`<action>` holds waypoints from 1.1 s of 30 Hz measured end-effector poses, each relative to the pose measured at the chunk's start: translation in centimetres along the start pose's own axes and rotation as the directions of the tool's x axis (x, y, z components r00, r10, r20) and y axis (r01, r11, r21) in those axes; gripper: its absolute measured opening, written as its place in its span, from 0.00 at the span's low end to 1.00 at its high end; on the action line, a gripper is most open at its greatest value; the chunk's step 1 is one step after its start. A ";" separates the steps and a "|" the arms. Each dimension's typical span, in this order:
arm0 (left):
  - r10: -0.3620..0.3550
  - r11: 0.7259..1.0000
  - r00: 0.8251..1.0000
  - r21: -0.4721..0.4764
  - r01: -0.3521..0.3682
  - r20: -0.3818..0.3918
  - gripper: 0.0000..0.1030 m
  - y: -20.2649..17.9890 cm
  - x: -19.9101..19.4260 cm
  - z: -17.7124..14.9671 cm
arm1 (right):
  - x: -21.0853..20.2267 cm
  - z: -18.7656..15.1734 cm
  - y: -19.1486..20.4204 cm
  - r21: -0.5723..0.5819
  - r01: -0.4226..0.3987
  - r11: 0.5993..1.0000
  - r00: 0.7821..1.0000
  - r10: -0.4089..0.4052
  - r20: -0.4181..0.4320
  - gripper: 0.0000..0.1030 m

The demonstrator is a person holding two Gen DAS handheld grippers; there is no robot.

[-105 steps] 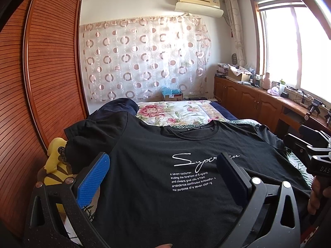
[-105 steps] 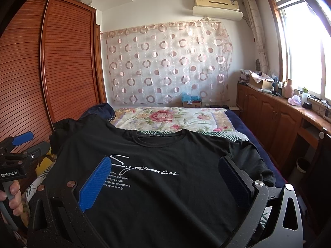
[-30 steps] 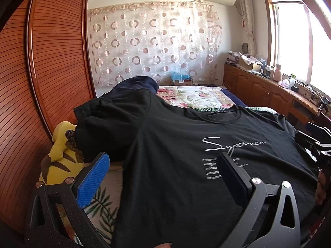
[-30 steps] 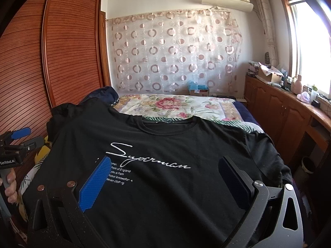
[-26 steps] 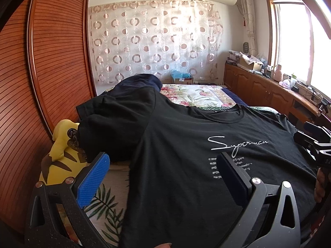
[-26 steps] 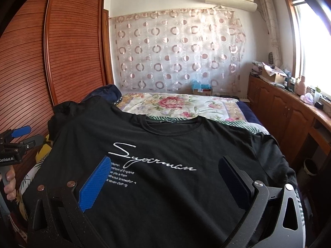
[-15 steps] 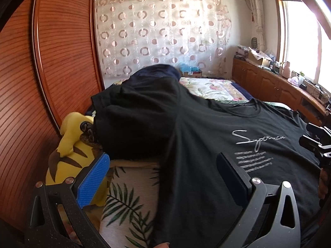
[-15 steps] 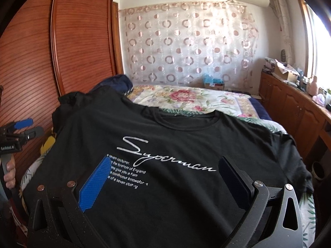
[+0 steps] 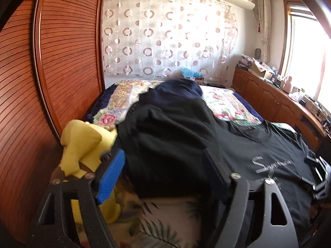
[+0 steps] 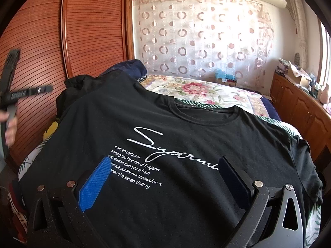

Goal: Fold small clothes
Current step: 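Reach the left gripper to the folded navy clothes stack and grasp it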

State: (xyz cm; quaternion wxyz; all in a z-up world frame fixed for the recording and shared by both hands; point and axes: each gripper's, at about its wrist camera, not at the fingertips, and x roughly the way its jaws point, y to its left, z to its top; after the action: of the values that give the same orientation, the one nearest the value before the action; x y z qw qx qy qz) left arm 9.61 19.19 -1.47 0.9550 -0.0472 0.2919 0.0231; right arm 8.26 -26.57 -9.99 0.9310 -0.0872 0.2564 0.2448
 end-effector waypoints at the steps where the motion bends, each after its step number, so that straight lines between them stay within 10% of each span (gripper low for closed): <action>1: 0.012 1.000 1.000 0.000 -0.012 -0.010 0.66 0.8 0.7 0.8 | 0.0 0.0 0.0 -0.001 -0.002 1.000 1.000 0.002 -0.001 1.00; 15: 0.139 0.986 0.980 0.108 -0.124 -0.141 0.36 3.7 8.2 2.3 | 0.4 0.1 0.2 0.003 -0.023 1.000 1.000 0.023 -0.004 1.00; 21: 0.182 0.973 0.976 0.165 -0.161 -0.118 0.04 2.9 7.5 2.7 | 0.3 0.0 0.1 0.019 -0.026 0.999 1.000 0.026 0.001 1.00; 25: 0.235 0.960 0.971 0.164 -0.225 -0.047 0.03 2.1 5.3 3.6 | 0.3 -0.2 -0.2 0.029 -0.026 0.999 1.000 0.026 0.003 1.00; 33: 0.105 0.972 0.994 0.212 -0.105 0.012 0.03 -3.7 0.9 6.6 | 0.0 -0.2 -1.3 0.061 -0.006 0.998 1.000 0.005 0.013 1.00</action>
State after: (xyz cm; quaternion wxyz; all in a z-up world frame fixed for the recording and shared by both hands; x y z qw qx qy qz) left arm 14.26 16.26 3.80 0.9521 0.0706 0.2946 0.0421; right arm 8.82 -27.71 -10.09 0.9341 -0.0563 0.2583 0.2400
